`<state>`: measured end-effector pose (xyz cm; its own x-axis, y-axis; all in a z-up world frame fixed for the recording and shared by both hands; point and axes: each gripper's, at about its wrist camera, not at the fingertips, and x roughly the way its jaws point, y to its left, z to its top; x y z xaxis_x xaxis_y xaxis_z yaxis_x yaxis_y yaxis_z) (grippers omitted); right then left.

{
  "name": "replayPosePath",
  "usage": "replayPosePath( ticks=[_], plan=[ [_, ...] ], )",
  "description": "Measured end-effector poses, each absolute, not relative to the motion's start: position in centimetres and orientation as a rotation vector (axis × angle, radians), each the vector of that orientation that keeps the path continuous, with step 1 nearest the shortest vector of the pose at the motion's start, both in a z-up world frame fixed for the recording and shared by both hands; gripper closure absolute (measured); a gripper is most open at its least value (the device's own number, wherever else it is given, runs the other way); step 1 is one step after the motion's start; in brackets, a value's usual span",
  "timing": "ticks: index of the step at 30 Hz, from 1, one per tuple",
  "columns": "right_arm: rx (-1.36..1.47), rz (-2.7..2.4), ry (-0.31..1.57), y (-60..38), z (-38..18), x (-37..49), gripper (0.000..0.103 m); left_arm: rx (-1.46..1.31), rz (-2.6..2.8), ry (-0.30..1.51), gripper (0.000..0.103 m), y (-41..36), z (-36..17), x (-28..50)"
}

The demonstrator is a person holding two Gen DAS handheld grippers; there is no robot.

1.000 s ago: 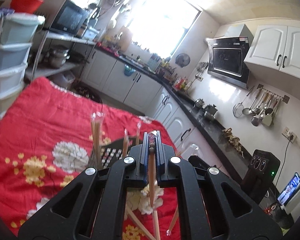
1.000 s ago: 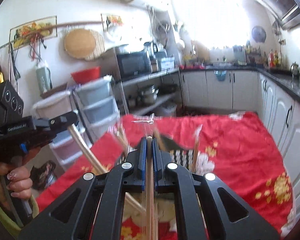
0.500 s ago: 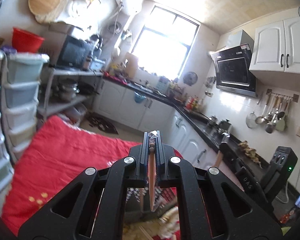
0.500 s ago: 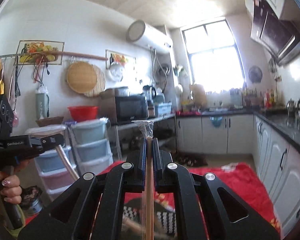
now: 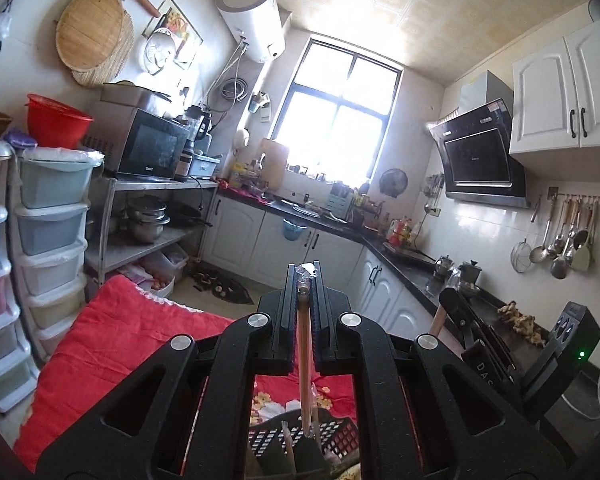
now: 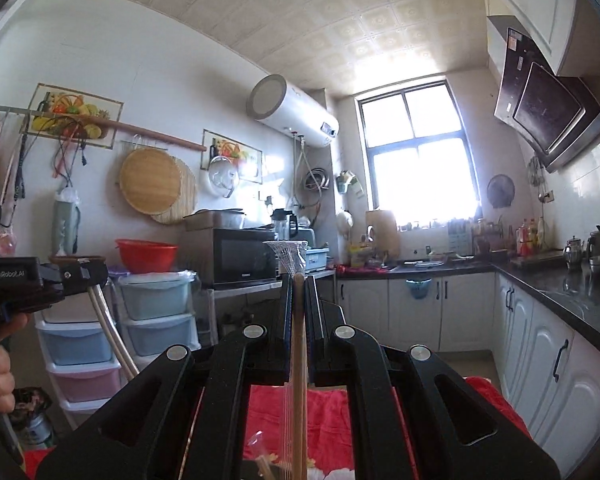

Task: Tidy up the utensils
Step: 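Lift the left tool's chopstick over the basket while the right tool lifts its own, then open the left tool into the basket while the right tool releases its chopstick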

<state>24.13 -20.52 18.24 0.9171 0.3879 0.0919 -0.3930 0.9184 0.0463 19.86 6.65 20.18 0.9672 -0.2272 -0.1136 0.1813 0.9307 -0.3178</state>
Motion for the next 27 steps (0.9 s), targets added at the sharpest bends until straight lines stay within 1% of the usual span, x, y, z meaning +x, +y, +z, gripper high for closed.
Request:
replayPosePath(
  ticks=[10, 27],
  plan=[
    [0.082, 0.356, -0.052, -20.0, 15.9, 26.0, 0.097, -0.283, -0.21, 0.227, 0.1, 4.8, 17.1, 22.0],
    [0.083, 0.302, -0.012, -19.2, 11.5, 27.2, 0.097, -0.273, -0.229, 0.323, 0.1, 4.2, 12.6, 24.0]
  ],
)
